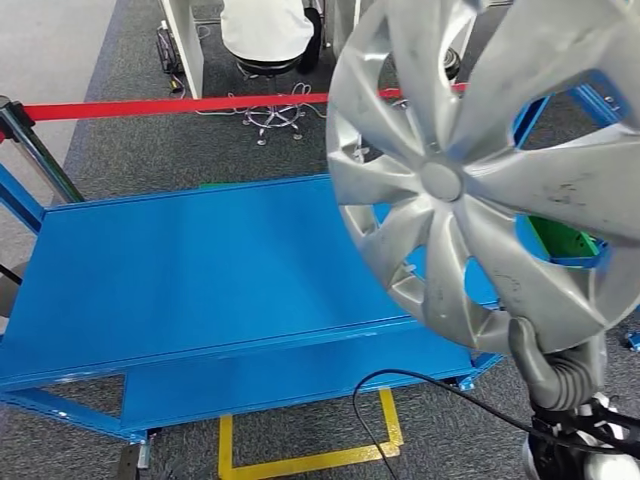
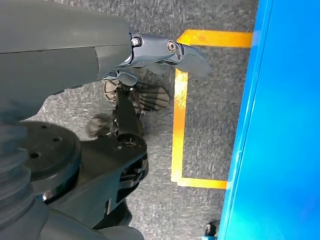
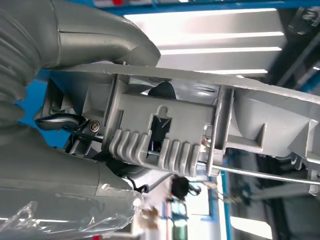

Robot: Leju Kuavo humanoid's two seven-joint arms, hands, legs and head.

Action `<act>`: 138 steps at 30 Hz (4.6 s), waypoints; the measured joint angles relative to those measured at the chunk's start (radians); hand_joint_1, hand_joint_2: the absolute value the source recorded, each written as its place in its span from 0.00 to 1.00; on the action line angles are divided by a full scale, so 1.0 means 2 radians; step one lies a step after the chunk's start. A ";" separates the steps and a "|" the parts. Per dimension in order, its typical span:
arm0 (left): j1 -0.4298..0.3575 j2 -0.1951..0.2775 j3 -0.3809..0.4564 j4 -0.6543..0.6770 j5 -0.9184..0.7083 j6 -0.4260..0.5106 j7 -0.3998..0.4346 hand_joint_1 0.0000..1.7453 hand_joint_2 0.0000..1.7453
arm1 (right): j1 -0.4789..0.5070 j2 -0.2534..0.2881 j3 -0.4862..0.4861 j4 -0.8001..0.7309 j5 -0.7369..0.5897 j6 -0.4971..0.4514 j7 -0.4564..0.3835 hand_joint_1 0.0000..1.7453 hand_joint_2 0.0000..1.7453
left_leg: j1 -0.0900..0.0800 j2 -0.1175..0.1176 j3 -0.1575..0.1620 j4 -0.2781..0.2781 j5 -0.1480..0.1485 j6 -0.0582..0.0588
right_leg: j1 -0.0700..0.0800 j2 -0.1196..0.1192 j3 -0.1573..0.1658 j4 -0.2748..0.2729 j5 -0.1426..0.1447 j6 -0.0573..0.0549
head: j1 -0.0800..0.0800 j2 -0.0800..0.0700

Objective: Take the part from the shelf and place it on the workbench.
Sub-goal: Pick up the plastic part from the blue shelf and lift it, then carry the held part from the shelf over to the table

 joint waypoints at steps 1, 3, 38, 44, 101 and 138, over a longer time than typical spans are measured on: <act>0.000 0.000 0.001 0.000 0.001 0.001 0.000 0.00 1.00 | 0.007 0.002 -0.008 -0.008 0.001 -0.001 -0.004 1.00 1.00 | 0.000 0.000 -0.002 0.000 0.001 0.000 | -0.002 0.000 -0.009 0.035 -0.023 0.003 | 0.000 0.000; 0.000 0.001 0.001 0.000 0.001 0.005 0.000 0.00 1.00 | 0.020 0.005 -0.023 -0.022 0.008 -0.004 -0.009 1.00 1.00 | 0.001 0.001 -0.007 0.000 0.006 -0.003 | -0.006 -0.001 -0.009 0.072 -0.044 0.007 | 0.000 0.000; 0.000 0.002 -0.019 0.001 -0.020 0.026 0.029 0.00 1.00 | 0.139 0.016 -0.140 -0.086 0.133 0.005 -0.013 1.00 1.00 | -0.004 0.000 0.023 0.013 -0.035 -0.006 | -0.006 -0.002 0.071 -0.027 0.014 0.003 | -0.006 0.000; 0.003 0.004 -0.028 0.002 -0.022 0.023 0.028 0.00 1.00 | 0.150 0.021 -0.168 -0.086 0.136 0.013 -0.010 1.00 1.00 | -0.003 -0.001 0.009 0.026 -0.044 -0.023 | -0.005 -0.003 0.080 -0.079 0.018 -0.016 | -0.007 0.000; 0.001 -0.031 -0.123 0.006 0.008 0.074 0.123 0.00 1.00 | 0.093 0.165 -0.329 0.073 0.106 0.076 -0.020 1.00 1.00 | -0.005 0.046 0.072 0.014 -0.081 -0.014 | -0.001 -0.038 0.041 -0.064 0.044 0.003 | 0.002 0.000; -0.014 0.114 -0.085 0.010 0.126 0.029 0.118 0.00 1.00 | 0.030 0.153 -0.321 0.168 0.035 0.180 -0.078 1.00 1.00 | 0.000 0.008 0.027 0.111 -0.139 -0.027 | 0.001 0.003 0.023 -0.060 0.055 -0.023 | 0.004 0.000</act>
